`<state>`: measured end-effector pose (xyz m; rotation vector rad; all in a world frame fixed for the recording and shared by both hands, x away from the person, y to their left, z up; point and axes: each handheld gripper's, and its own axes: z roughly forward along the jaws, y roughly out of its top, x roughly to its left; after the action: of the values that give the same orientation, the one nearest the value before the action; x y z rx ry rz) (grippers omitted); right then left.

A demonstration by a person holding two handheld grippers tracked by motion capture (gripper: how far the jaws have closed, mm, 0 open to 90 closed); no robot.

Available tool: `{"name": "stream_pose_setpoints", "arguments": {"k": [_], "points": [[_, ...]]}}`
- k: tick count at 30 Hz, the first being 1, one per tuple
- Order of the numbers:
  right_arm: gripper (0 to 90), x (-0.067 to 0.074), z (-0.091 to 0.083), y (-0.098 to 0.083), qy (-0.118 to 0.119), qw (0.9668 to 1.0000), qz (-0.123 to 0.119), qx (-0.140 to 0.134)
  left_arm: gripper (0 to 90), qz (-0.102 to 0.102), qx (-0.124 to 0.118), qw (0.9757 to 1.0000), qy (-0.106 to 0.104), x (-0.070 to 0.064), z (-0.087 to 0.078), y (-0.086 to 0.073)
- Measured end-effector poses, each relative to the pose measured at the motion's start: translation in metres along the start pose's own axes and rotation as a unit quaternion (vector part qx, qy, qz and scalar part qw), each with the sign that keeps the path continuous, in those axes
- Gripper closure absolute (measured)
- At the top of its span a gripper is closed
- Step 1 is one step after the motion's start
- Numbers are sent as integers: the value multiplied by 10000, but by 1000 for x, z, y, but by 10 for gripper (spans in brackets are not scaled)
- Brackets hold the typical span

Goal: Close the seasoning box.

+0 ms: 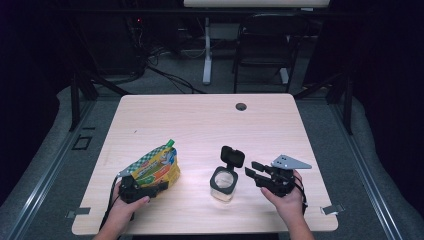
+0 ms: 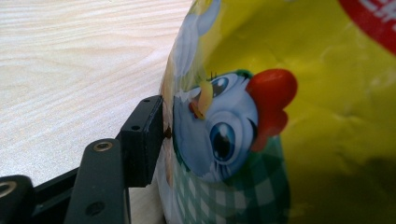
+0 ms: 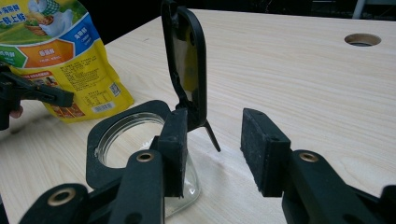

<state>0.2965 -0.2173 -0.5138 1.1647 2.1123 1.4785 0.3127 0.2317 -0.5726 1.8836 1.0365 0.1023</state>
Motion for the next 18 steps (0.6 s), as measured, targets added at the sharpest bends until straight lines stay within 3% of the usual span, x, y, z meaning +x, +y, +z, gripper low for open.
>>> {"name": "stream_pose_setpoints", "arguments": {"k": [18], "points": [[615,0,-1,0,1,10000,-2,-18,386,-8,-22,10000,35,3,5,-8]]}}
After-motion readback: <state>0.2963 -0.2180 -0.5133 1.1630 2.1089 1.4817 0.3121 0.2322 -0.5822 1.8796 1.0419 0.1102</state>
